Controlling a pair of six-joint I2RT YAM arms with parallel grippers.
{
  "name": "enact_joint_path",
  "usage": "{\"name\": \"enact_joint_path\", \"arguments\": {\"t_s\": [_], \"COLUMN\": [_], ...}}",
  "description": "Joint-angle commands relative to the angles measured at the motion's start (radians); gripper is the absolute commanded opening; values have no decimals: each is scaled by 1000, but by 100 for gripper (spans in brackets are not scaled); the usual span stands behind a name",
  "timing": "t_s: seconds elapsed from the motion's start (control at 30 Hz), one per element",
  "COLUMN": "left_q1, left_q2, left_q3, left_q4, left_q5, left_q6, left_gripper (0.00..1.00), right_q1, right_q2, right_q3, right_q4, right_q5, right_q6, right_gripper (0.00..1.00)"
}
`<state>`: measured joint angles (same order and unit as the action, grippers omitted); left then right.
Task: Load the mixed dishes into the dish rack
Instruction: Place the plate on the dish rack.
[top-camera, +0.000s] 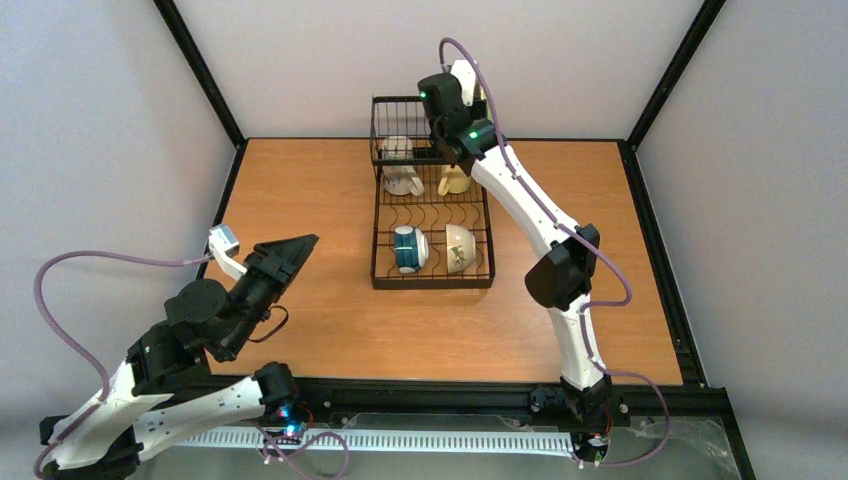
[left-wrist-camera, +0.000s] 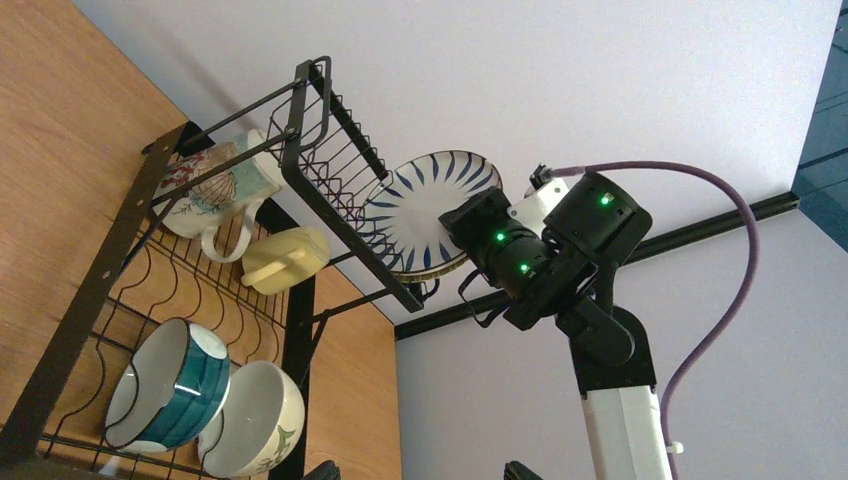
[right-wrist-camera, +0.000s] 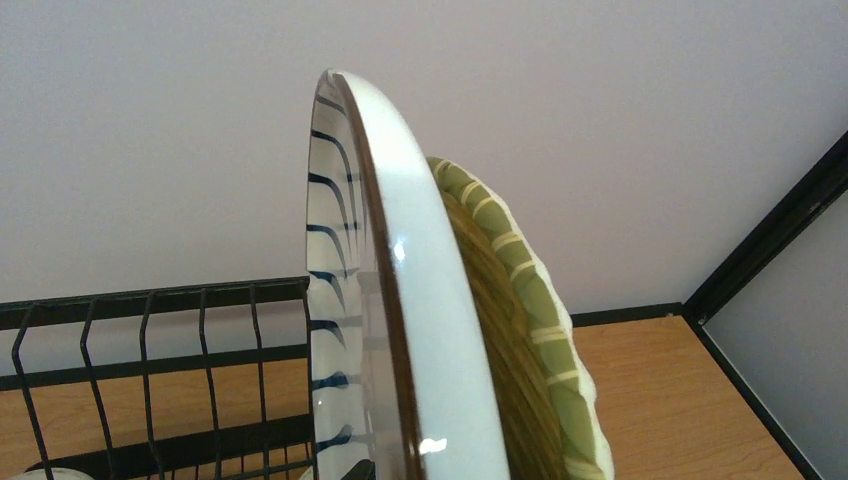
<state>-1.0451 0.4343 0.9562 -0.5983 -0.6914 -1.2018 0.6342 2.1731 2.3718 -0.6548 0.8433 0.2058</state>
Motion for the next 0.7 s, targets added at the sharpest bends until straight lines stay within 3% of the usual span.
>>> {"name": "enact_joint_path", "arguments": {"t_s": [0.0, 0.67], "left_q1": [-1, -1], "left_q2": [19, 8], "left_q3": [4, -20], "left_q4": [20, 36], "left_q5": [-6, 51], "left_q6": [36, 7], "left_gripper": [92, 93], "right_q1": [-4, 32], "right_q2": [-46, -137], "right_q3": [10, 17], "right_q4": [20, 32], "right_q5": [34, 35], "right_q6": [-9, -69], "right_gripper": [56, 57]}}
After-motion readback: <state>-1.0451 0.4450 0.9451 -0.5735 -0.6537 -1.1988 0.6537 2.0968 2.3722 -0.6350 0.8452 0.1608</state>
